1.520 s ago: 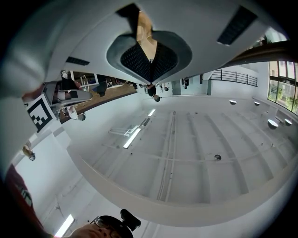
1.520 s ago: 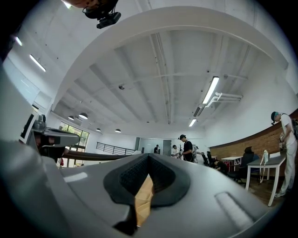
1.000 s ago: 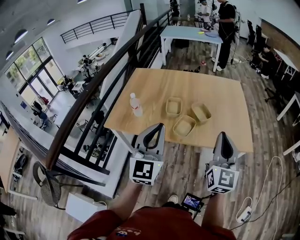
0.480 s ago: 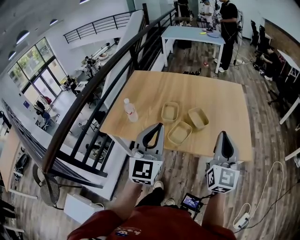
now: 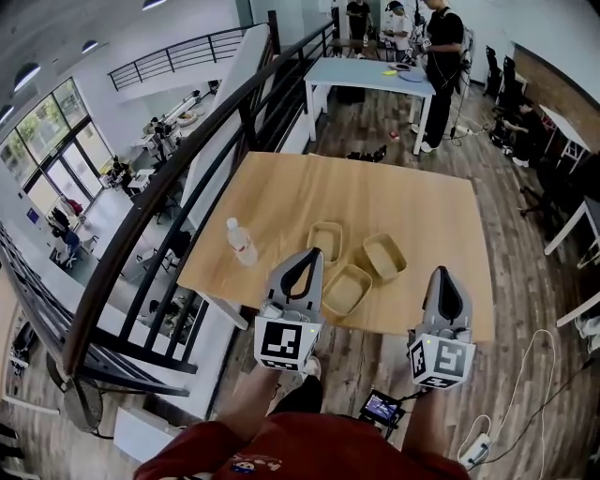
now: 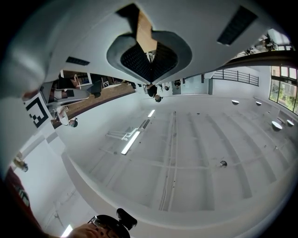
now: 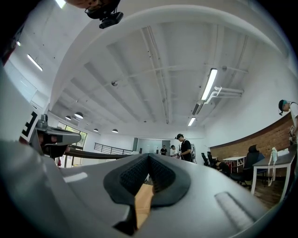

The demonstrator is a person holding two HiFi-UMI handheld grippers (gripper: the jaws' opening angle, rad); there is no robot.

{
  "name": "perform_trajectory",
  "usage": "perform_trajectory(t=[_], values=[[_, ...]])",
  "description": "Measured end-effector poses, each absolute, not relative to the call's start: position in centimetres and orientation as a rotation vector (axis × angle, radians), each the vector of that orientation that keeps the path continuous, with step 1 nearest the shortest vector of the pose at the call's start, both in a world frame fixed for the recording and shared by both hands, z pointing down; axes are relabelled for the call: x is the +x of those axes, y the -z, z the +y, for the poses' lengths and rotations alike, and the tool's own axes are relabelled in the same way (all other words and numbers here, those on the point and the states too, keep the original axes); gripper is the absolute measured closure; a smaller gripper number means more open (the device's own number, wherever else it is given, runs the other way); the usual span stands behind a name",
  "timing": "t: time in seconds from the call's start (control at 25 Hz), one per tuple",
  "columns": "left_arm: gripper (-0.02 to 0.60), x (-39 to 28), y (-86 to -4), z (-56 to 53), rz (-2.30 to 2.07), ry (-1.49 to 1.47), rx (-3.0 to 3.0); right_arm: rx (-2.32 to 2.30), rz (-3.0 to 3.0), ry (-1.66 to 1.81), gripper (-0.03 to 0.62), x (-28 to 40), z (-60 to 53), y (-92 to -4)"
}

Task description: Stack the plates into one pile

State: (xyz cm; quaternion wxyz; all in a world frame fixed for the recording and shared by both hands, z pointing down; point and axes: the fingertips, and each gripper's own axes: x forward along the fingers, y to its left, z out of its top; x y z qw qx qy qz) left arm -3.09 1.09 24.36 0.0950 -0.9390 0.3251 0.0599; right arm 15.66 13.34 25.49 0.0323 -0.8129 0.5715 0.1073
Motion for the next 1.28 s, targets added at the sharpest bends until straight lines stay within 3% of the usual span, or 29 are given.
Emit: perform_trajectory(t=[0.64,1.28], values=[[0.575,-1.2,-22.8,-16.2,0.983,-0.257,-2.819,-2.552,1.771,-0.49,0.585,17.8,-2.9,-20.5],[0.575,3.9,-21.9,-20.4,0.976,-0.27,-2.779,-2.521,1.766,-0.465,0.585,22.8,-7.2,-21.6]])
